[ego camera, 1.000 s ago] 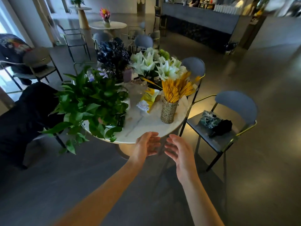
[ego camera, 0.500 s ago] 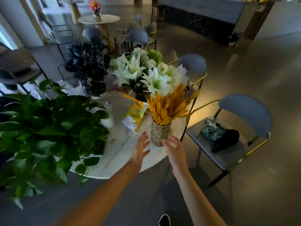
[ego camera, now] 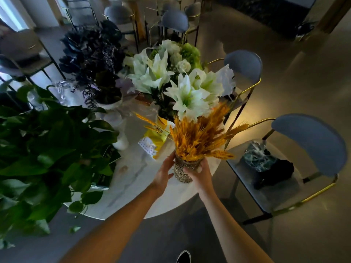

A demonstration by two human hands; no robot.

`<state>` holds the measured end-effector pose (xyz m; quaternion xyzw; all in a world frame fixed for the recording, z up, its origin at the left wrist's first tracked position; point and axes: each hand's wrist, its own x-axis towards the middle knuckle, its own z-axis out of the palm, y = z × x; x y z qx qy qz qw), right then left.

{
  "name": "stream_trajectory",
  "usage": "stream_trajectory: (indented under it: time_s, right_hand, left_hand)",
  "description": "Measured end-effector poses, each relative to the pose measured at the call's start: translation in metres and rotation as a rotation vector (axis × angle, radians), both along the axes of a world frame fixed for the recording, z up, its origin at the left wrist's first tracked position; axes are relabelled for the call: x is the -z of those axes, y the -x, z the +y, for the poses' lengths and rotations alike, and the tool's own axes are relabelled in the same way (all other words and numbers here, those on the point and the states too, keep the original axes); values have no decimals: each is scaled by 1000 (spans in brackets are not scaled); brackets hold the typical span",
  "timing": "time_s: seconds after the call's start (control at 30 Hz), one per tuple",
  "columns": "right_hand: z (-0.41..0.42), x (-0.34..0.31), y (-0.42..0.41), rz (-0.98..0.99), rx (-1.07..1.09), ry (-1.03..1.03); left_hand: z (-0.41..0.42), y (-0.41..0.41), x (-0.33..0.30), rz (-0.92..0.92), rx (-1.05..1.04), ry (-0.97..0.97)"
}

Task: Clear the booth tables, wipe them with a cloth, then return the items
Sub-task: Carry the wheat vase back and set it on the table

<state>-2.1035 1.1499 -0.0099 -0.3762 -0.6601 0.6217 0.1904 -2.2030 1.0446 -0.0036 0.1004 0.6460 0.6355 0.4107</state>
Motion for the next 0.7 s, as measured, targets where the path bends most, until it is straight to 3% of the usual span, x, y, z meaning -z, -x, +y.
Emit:
stream_trajectory:
  time_s: [0.27,0.53,0.7]
  right_hand:
    - [-16,-7,-3,36,138,13]
    - [-74,-55,-27,241,229,40]
    - [-125,-80,-56,254,328,-16]
  left_hand:
    - [-20,9,-10,109,130,-72]
    - [-62,9,-39,270,176,-235]
    - [-96,-8,-62,344,235,-321]
